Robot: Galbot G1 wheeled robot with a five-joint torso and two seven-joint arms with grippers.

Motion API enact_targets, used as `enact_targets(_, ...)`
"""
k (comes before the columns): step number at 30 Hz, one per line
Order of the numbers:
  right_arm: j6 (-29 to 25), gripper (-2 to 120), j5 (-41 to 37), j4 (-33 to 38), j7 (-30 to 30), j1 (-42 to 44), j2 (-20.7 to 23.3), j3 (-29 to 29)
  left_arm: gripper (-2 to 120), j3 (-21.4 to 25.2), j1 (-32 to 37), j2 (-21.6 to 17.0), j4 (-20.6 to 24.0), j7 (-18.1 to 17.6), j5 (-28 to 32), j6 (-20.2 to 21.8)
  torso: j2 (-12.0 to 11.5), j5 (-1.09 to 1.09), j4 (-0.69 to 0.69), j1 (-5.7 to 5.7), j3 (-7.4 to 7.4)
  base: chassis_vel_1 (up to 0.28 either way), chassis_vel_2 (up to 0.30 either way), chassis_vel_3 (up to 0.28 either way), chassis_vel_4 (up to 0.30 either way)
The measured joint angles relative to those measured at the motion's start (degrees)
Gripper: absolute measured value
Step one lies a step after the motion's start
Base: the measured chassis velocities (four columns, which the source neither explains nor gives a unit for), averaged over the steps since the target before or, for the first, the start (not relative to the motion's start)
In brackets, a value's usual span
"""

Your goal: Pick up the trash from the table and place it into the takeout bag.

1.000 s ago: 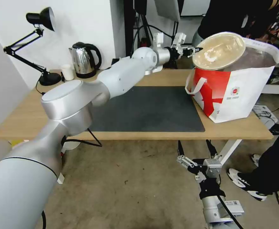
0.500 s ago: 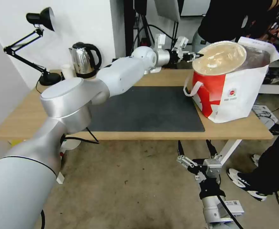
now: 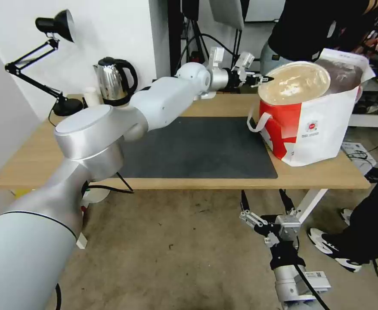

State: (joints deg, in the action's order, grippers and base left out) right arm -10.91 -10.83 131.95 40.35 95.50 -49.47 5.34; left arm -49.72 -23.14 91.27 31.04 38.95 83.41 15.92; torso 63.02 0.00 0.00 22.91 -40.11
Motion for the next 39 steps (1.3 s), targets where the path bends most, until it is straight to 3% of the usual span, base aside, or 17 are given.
enact_targets(24,0.00,100,0.00,0.00,0.00,0.00,0.00,0.00,97,-0.13,-0.69,-0.01,-0.36,0.37,-0.66,0.83,0.00,0.00,0.00,0.00,0.00,0.000,0.000,0.000,0.000)
enact_targets(39,0.00,100,0.00,0.00,0.00,0.00,0.00,0.00,100,-1.77,-1.15,-0.01,-0.63,0.17,-0.71,0.62,0.00,0.00,0.00,0.00,0.00,0.000,0.000,0.000,0.000)
